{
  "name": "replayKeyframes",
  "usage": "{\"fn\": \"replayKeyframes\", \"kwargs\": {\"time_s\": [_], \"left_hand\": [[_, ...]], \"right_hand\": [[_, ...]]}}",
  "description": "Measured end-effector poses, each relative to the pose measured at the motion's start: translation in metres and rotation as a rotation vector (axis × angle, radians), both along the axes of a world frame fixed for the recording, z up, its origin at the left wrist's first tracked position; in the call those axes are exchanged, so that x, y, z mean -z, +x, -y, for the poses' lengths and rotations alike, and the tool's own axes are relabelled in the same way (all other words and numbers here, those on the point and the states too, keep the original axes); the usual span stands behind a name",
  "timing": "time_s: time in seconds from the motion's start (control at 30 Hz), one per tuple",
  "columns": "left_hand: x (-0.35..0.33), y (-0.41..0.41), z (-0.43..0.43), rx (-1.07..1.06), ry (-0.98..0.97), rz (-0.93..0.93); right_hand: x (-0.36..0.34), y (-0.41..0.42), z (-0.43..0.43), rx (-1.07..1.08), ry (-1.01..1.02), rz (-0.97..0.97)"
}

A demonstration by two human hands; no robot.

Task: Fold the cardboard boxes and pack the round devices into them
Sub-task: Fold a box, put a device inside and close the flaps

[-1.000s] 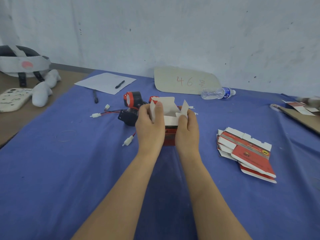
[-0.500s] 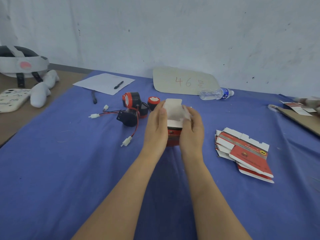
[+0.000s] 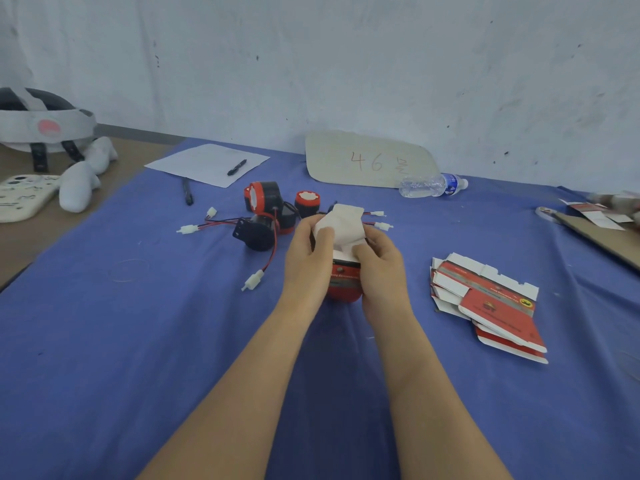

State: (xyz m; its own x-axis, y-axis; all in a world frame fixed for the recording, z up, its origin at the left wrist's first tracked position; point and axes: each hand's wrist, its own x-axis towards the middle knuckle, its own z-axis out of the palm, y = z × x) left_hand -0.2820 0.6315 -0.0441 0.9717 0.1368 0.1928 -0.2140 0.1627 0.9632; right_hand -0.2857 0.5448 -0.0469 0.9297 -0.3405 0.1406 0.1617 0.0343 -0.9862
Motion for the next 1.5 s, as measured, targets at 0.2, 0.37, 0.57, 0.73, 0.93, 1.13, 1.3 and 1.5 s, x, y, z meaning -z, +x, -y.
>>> {"fn": "replayKeyframes", "kwargs": {"time_s": [0.2,0.37,0.57,0.73,0.93,1.13,1.3,1.5], "left_hand": [[-0.002,0.0,-0.004,0.007,-0.075,-0.039],[0.001,0.001,-0.004,0.021,-0.051,-0.041],[0.003,0.0,-0.001,0.011,0.061,0.117],[0.007,0.003,0.0,-0.014,0.012,0.083],[0.007,0.005,0.001,-0.022,-0.066,0.012],[0.007,0.007,-0.003,-0.028,-0.043,-0.009],[0.009,0.009,-0.004,-0.042,-0.031,-0.028],[0.01,0.009,-0.005,-0.059,0.007,-0.023]], "right_hand": [[0.003,0.0,-0.001,-0.009,-0.023,-0.006],[0.003,0.0,-0.001,-0.001,-0.066,0.001],[0.001,-0.004,-0.004,0.059,-0.044,0.057],[0.001,-0.005,-0.007,0.075,-0.094,0.137],[0.0,-0.004,-0.006,0.04,-0.208,0.186],[0.001,-0.004,-0.003,0.007,-0.437,0.175],[0.0,-0.008,-0.001,-0.024,-0.536,0.24],[0.002,-0.004,0.001,-0.049,-0.619,0.181]]}}
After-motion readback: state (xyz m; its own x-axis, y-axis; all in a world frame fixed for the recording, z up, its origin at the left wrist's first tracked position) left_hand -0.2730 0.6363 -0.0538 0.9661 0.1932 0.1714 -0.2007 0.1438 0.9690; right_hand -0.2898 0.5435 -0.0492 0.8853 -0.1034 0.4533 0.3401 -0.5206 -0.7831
